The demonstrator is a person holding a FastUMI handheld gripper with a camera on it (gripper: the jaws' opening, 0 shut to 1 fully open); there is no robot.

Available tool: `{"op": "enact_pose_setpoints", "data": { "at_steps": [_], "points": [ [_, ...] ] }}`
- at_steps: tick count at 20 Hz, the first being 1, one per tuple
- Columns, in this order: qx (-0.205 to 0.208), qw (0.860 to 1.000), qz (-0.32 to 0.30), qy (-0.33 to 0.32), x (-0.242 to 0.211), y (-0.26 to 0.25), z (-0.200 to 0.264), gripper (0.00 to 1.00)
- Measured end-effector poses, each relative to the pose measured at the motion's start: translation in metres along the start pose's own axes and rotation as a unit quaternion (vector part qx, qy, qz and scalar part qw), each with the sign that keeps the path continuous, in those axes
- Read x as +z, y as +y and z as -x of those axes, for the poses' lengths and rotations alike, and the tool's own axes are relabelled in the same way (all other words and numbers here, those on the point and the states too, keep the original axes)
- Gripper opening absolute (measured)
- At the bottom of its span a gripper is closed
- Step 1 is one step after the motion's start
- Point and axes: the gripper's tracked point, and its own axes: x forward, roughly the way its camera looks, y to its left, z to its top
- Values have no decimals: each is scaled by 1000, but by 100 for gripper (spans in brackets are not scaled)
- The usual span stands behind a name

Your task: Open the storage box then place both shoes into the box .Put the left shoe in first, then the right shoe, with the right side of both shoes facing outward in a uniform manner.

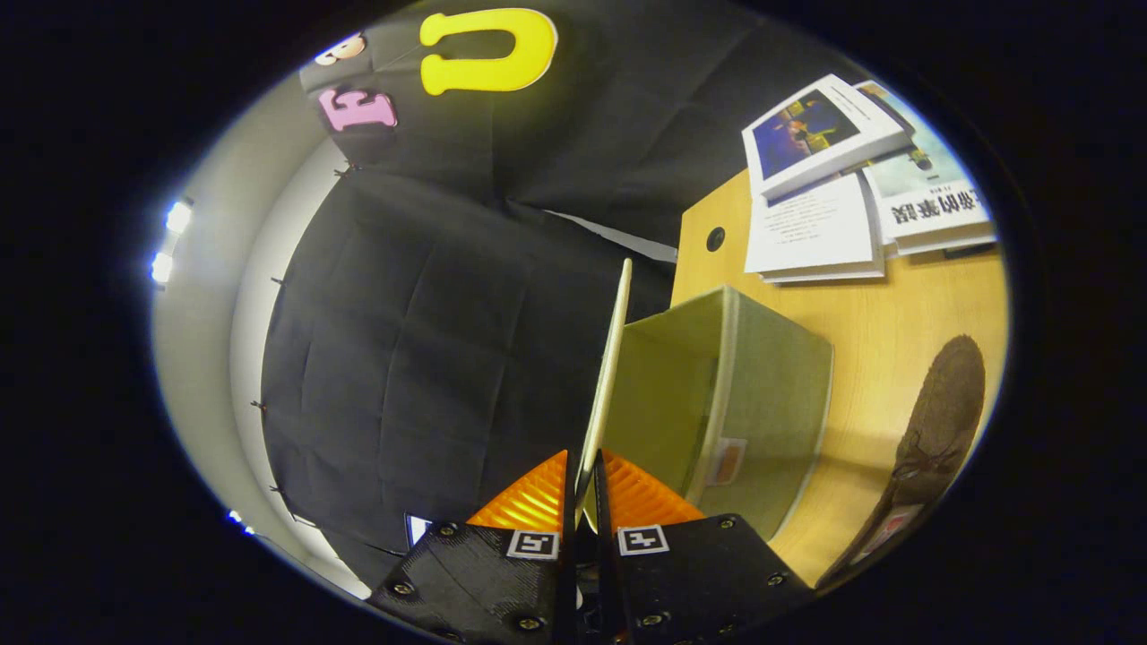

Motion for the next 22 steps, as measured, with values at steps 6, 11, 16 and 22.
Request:
{"op": "enact_pose_setpoints", "data": {
  "at_steps": [6,11,16,22],
  "points": [
    [-3,999,54,11,7,54,-35,9],
    [-1,997,80,22,8,90,-74,10],
    [0,995,96,35,3,116,-126,11],
    [-11,995,92,43,-14,127,-172,11]
  ]
}}
